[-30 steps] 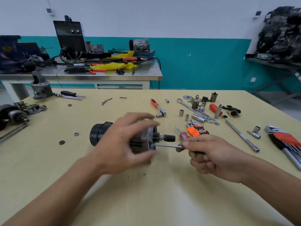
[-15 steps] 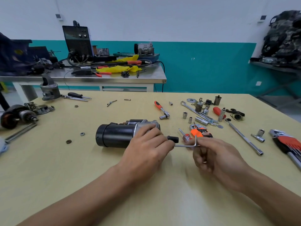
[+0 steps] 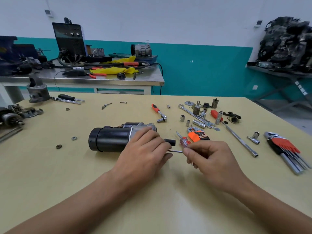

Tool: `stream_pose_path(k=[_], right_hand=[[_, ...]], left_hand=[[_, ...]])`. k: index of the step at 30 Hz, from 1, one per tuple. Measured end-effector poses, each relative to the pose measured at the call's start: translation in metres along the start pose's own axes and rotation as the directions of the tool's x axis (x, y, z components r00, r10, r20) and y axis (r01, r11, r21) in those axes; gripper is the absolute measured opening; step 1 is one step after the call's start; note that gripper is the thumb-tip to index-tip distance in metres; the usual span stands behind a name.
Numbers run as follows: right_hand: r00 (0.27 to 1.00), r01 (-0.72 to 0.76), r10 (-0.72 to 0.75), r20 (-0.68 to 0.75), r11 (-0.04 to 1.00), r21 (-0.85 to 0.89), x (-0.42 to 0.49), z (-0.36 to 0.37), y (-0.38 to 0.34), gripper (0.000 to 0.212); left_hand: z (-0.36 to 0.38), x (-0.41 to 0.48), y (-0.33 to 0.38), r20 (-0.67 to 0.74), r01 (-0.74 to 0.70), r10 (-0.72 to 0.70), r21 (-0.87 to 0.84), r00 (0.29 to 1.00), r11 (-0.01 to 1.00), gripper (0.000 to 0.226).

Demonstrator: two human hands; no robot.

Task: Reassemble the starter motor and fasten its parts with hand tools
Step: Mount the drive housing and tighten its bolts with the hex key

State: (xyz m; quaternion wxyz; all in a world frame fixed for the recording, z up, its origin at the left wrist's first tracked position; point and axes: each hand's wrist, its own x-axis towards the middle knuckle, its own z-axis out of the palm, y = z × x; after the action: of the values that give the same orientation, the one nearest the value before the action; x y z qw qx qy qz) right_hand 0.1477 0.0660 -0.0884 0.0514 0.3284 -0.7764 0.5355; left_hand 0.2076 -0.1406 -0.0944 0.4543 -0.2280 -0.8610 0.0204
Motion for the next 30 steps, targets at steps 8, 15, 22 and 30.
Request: stream_pose_path(k=[8, 15, 22, 30], right_hand=[[0.819, -0.549, 0.534, 0.211, 0.619, 0.562, 0.009, 0.003, -0.006, 0.026], [0.996, -0.067, 0.053, -0.07, 0.976, -0.206, -0.004, 0.003, 0.006, 0.049], [0.978, 0.175, -0.196, -0.071, 0.959, -0.223, -0.012, 0.006, 0.002, 0.003], [0.947, -0.316, 0.315, 0.061, 0.883, 0.346, 0.0, 0.012, -0.009, 0.029]], left_hand=[[0.002, 0.001, -0.004, -0.04, -0.001, -0.001, -0.048, 0.999, 0.999, 0.016], [0.003, 0.002, -0.003, -0.006, -0.009, 0.009, 0.005, 1.0, 1.0, 0.022], [0.001, 0.001, 0.0, 0.038, -0.003, 0.001, 0.048, 0.999, 0.999, 0.025], [-0.002, 0.003, -0.007, 0.012, 0.008, -0.007, -0.034, 1.0, 0.999, 0.021]])
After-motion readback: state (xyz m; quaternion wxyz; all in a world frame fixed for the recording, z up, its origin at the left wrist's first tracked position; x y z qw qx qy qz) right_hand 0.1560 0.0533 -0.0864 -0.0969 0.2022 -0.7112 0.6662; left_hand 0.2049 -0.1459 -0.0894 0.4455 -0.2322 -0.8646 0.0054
